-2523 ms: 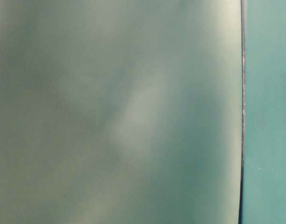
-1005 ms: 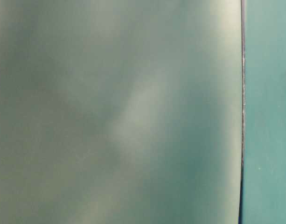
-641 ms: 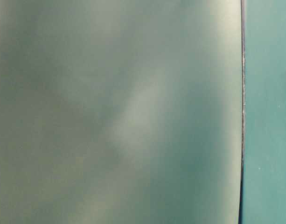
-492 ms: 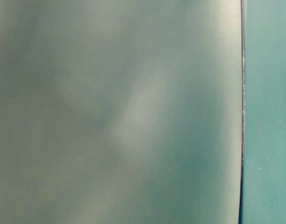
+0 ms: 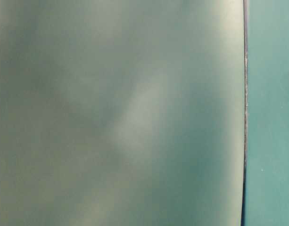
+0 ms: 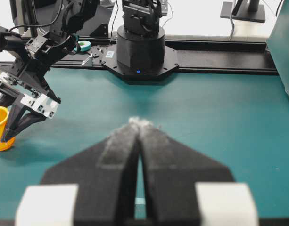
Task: Move the cup forward with left arm.
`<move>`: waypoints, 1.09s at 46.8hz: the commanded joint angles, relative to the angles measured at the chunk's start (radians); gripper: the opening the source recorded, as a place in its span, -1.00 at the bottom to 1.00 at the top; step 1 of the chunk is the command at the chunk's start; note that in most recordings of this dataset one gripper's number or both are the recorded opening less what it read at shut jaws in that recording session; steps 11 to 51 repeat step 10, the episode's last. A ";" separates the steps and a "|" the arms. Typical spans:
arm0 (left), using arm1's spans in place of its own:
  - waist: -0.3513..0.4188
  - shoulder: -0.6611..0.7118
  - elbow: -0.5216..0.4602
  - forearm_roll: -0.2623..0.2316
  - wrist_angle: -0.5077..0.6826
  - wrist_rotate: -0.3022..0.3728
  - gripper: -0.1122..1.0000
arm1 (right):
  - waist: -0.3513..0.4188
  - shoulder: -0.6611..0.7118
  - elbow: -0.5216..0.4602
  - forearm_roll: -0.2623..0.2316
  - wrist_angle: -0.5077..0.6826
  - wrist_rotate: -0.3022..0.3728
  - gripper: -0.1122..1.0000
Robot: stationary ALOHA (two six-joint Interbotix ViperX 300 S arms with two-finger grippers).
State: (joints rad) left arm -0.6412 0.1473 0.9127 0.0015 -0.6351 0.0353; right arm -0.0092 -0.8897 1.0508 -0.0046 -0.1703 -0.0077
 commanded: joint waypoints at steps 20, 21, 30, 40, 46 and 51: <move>-0.003 -0.012 -0.017 0.000 -0.011 0.002 0.36 | -0.002 0.002 -0.034 0.000 -0.005 0.000 -0.81; -0.003 -0.012 -0.017 0.000 -0.011 0.002 0.36 | -0.002 0.002 -0.034 0.000 -0.005 0.000 -0.81; -0.003 -0.012 -0.017 0.000 -0.011 0.002 0.36 | -0.002 0.002 -0.034 0.000 -0.005 0.000 -0.81; -0.003 -0.012 -0.017 0.000 -0.011 0.002 0.36 | -0.002 0.002 -0.034 0.000 -0.005 0.000 -0.81; -0.003 -0.012 -0.017 0.000 -0.011 0.002 0.36 | -0.002 0.002 -0.034 0.000 -0.005 0.000 -0.81; -0.003 -0.012 -0.017 0.000 -0.011 0.002 0.36 | -0.002 0.002 -0.034 0.000 -0.005 0.000 -0.81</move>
